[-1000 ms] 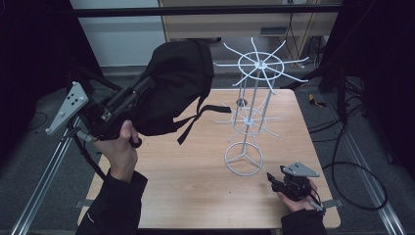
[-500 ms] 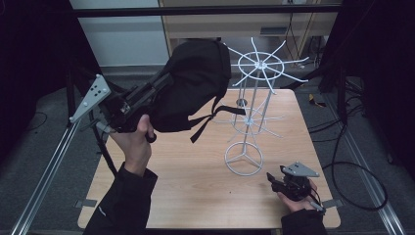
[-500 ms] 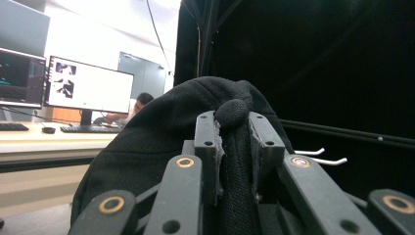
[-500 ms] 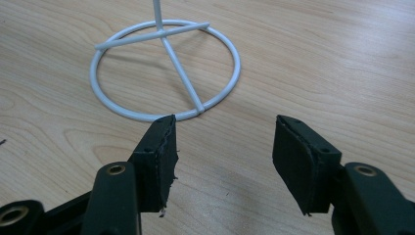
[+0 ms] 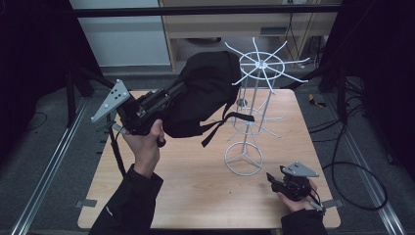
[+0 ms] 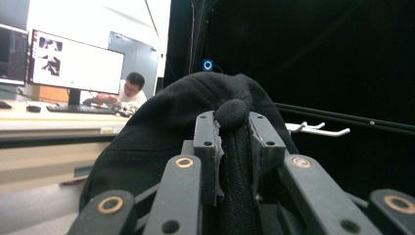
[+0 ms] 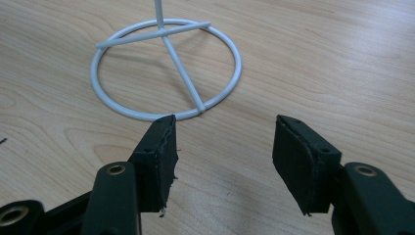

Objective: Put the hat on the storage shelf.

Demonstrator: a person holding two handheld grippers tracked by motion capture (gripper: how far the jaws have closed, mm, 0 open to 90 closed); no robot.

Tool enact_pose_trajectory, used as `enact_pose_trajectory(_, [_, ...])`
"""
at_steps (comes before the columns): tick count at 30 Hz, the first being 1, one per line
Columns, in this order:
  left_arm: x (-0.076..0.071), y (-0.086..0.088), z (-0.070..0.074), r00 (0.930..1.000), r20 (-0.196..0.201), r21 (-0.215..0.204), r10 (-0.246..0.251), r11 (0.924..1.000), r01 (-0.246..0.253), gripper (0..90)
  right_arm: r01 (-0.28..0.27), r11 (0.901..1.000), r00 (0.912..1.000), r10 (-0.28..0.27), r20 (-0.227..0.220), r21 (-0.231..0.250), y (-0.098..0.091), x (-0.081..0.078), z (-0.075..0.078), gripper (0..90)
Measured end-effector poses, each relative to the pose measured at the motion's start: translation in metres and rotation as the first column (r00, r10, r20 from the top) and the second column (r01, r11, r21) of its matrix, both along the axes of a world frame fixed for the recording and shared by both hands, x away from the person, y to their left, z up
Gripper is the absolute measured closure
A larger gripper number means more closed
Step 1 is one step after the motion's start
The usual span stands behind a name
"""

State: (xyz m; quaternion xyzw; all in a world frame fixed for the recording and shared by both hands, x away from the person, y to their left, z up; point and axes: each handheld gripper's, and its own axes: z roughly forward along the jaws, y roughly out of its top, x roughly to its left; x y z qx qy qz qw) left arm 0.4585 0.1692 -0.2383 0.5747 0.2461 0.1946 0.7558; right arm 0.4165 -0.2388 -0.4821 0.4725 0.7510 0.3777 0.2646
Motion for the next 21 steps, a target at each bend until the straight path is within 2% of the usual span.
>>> enact_pose_trajectory(11, [0.004,0.008,-0.018,0.9984,-0.055,0.084,0.016,0.9964,-0.011,75.6,0.002,0.9999,1.0,-0.002,-0.002,-0.012,0.0,0.0,-0.001,42.1])
enact_pose_trajectory(21, [0.01,0.002,-0.031,0.9942,-0.1,0.15,0.039,0.9883,-0.024,75.4,0.001,1.0,1.0,-0.001,-0.009,-0.007,0.001,0.0,-0.001,42.1])
